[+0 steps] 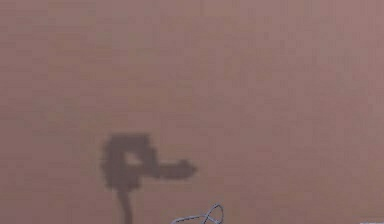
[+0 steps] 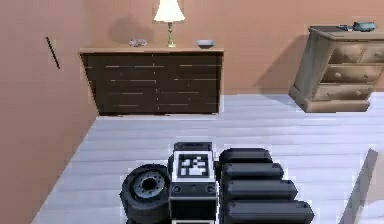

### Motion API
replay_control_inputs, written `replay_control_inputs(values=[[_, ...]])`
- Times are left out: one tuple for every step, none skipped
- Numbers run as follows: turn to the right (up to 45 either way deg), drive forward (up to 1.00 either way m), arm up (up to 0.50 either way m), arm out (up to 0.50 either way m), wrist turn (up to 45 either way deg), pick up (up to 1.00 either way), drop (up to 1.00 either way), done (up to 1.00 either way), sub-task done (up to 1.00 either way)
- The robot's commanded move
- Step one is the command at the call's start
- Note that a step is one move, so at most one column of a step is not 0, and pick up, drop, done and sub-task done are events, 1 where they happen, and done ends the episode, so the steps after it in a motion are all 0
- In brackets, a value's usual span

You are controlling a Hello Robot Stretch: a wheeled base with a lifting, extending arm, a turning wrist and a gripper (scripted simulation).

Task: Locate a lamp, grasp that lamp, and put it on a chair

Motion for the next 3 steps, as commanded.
replay_control_inputs(values=[[0.0, 0.3, 0.0, 0.0, 0.0, 0.0, 0.0, 0.0, 0.0], [45.0, 0.0, 0.0, 0.0, 0.0, 0.0, 0.0, 0.0, 0.0], [42.0, 0.0, 0.0, 0.0, 0.0, 0.0, 0.0, 0.0, 0.0]])
